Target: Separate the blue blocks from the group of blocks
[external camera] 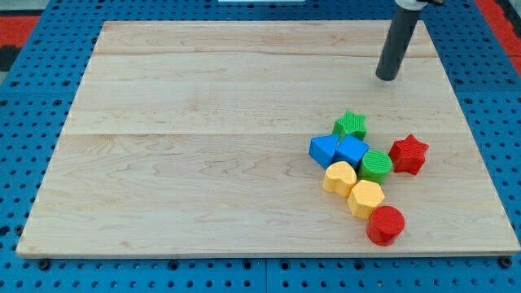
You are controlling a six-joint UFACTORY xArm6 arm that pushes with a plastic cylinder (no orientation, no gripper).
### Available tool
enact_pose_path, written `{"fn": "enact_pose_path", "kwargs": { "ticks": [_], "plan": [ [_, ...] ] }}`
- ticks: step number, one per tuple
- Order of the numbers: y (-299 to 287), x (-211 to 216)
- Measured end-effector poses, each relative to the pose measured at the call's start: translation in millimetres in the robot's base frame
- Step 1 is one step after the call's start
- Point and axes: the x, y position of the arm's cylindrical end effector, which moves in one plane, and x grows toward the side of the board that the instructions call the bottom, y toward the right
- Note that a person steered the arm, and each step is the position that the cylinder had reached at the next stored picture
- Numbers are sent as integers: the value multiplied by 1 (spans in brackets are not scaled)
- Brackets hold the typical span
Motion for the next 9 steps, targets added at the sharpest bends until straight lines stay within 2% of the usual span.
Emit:
{"fn": "enact_pose_path", "kwargs": {
  "ticks": [1,2,3,4,5,6,8,9],
  "plan": [
    [59,23],
    [110,107],
    [150,171],
    [60,211],
    [52,232],
    [-24,223],
    [-90,170],
    [-92,143]
  ]
}}
